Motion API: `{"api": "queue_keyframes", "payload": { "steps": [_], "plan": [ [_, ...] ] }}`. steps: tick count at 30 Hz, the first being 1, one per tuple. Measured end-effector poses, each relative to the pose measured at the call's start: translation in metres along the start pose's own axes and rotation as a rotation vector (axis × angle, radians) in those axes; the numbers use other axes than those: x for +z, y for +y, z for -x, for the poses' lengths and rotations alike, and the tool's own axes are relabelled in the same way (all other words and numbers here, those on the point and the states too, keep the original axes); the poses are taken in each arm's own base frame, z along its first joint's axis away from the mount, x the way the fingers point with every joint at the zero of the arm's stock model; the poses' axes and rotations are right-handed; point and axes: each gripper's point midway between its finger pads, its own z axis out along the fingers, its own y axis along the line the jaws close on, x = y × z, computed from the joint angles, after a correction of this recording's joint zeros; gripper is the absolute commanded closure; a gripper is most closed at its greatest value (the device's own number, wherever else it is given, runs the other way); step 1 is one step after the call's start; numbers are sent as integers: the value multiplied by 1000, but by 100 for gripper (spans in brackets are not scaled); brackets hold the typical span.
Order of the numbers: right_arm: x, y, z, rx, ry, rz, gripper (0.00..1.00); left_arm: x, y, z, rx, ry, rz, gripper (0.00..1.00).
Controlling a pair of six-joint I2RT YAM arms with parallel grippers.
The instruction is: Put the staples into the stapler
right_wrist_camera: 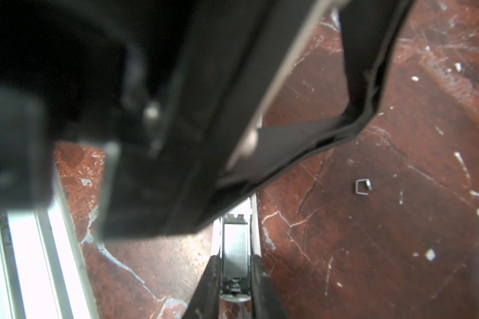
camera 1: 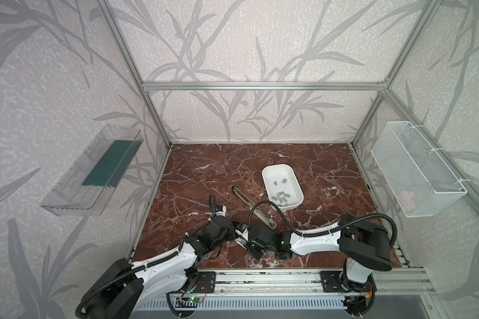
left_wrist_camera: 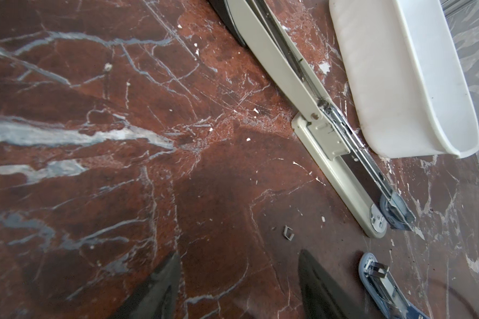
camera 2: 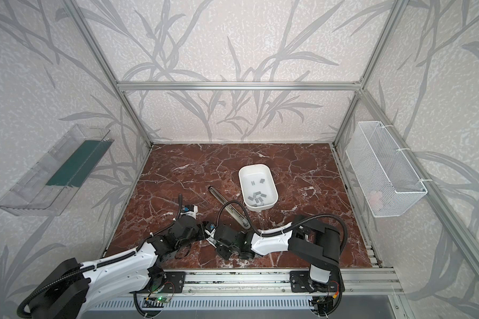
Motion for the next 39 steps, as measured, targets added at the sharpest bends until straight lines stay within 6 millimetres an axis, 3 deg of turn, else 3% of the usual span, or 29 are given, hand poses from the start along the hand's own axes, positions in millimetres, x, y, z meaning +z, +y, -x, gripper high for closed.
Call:
{"api": "queue_keyframes", "payload": {
  "steps": [5,9,12,18,22,27,39],
  "plan": [
    [-1,-1,-1,6,-38,5,87,-1,-8,0,8,-10,-31,41],
    [-4,-1,-4,12,-89,18,76,-2,-6,-6,19,-13,-44,46],
    [-5,-1,-5,7,-120,27,75,-2,3,-13,39,-5,-29,51],
    [-10,-4,-13,-8,-152,27,51,-2,9,-12,75,-34,-13,53],
    [-17,-7,-24,-10,-194,21,41,-4,14,-8,98,-70,-3,53],
    [-19,-1,-27,-33,-234,24,40,-6,20,-6,135,-107,4,53],
    [1,7,-11,-45,-401,30,42,-20,11,12,151,-209,-48,50]
  ]
}}
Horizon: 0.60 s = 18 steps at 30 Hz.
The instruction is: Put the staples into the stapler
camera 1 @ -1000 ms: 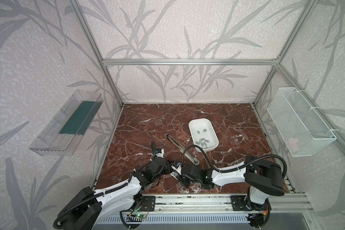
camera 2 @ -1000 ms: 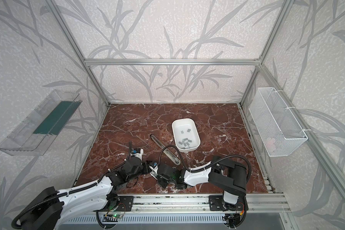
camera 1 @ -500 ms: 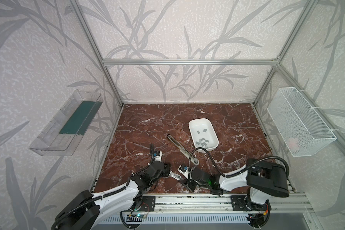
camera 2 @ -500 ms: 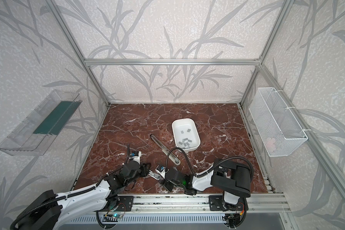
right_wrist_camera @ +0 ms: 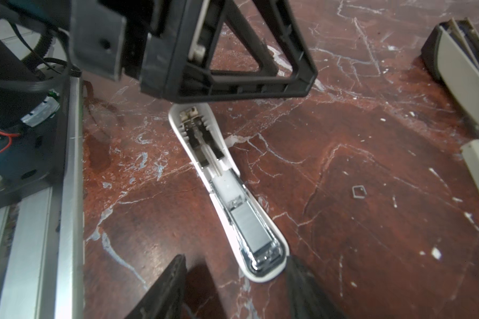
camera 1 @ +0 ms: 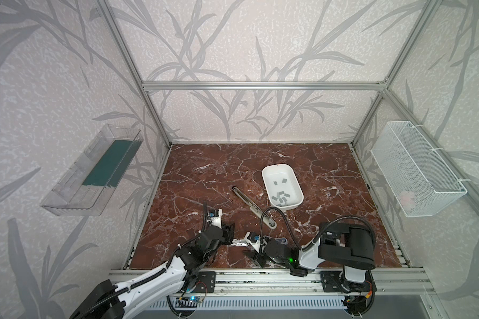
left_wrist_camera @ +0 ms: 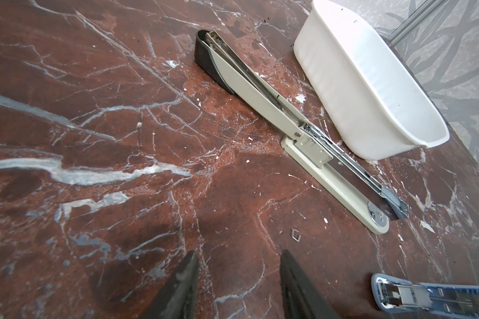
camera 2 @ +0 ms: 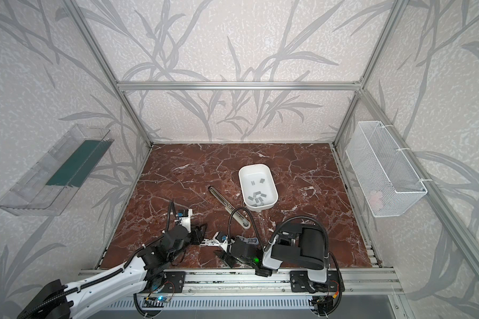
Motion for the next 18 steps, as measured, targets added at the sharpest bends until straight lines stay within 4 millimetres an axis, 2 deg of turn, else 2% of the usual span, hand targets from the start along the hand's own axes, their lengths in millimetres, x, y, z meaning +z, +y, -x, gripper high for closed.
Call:
{"api": "queue_keyframes", "payload": {
  "steps": [9,12,18],
  "plan": [
    [0,-2,1,-2,-47,-3,43,2,8,-7,13,24,39,49],
    [0,-7,2,2,-47,-4,38,2,15,-12,26,59,84,46],
    [3,-7,2,-38,-33,25,34,-4,3,15,5,42,115,43]
  ]
}}
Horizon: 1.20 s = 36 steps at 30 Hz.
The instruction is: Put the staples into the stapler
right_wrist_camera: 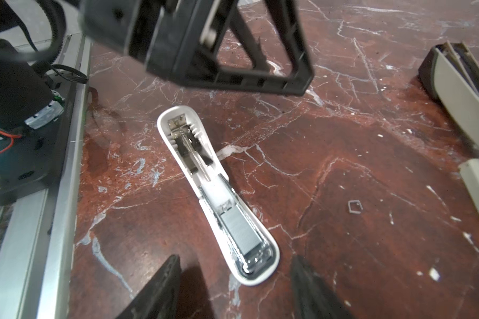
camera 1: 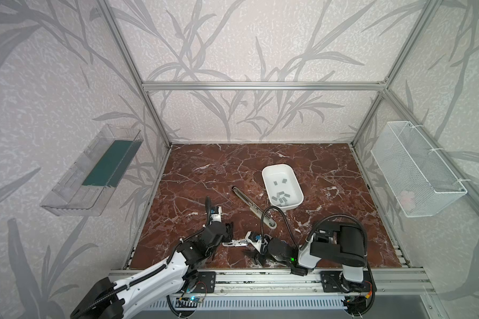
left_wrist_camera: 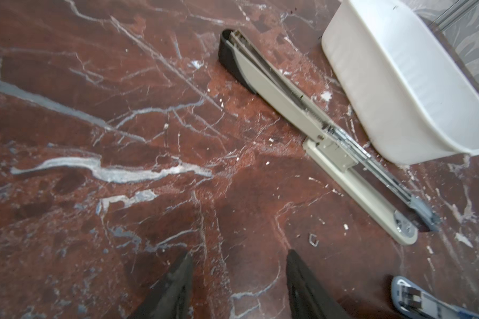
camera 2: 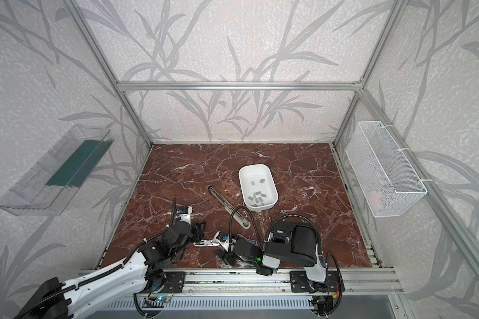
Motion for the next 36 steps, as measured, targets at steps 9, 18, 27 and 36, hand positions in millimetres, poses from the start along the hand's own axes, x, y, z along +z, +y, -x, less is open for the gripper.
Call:
{"api": "queue_keyframes", "payload": {
  "steps": [9,18,27,36],
  "plan": [
    [11,1,3,-39,4,69,34,-3,6,-3,-23,39,35,41],
    [10,13,1,-48,0,150,49,-4,12,-9,-21,70,55,41],
    [5,22,-2,-44,17,164,58,-5,12,-9,-23,72,49,41],
    [13,15,2,-17,22,108,57,-7,10,-6,-29,63,35,41]
  ]
}}
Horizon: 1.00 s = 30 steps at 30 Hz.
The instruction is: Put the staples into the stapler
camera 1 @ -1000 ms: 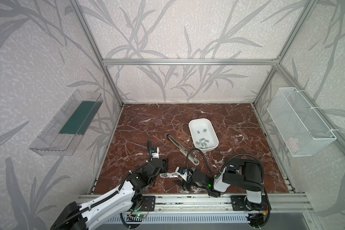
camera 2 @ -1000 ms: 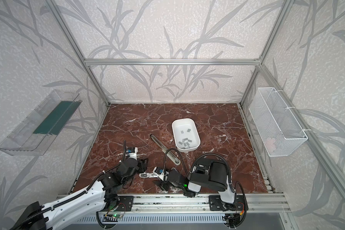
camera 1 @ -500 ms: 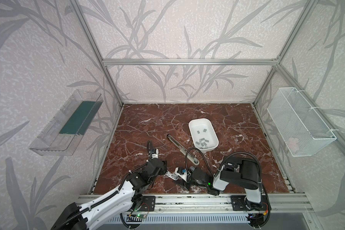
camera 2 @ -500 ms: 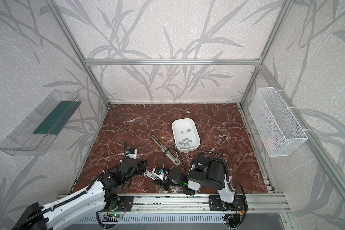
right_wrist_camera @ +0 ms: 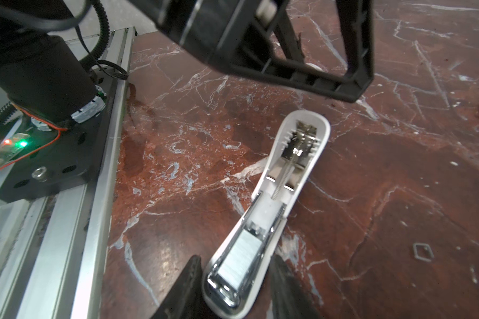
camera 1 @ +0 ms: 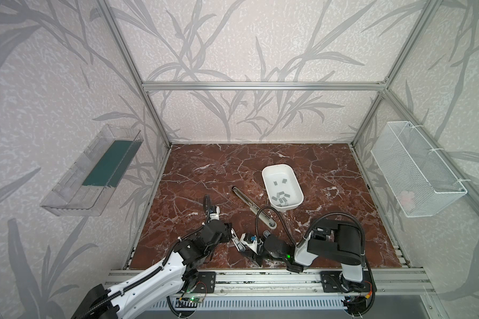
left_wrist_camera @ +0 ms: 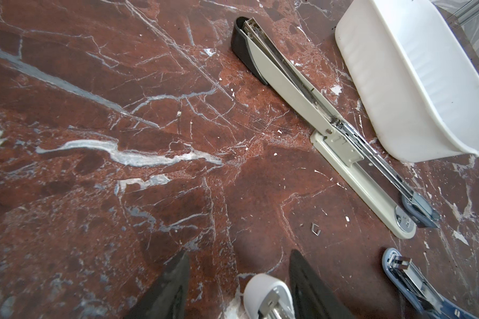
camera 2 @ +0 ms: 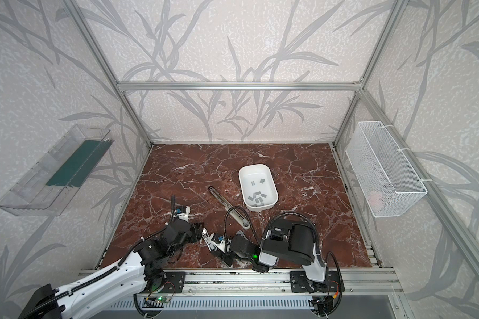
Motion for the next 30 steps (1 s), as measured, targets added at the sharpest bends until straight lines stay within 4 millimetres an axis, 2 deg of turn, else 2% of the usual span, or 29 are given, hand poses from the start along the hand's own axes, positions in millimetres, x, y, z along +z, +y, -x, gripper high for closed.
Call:
{"api": "queue_keyframes", "payload": {
  "steps": [6,19,25,30],
  "plan": [
    [1,-6,1,33,-4,-43,56,0,0,1,-3,-2,-1,41],
    [4,-10,3,54,-1,-64,62,0,1,1,-27,-2,-1,40],
    [1,-5,-1,50,-4,-49,58,2,2,-2,-48,15,6,36],
    [-4,-4,-5,50,-5,-47,59,7,2,-7,-60,45,8,33]
  ]
}}
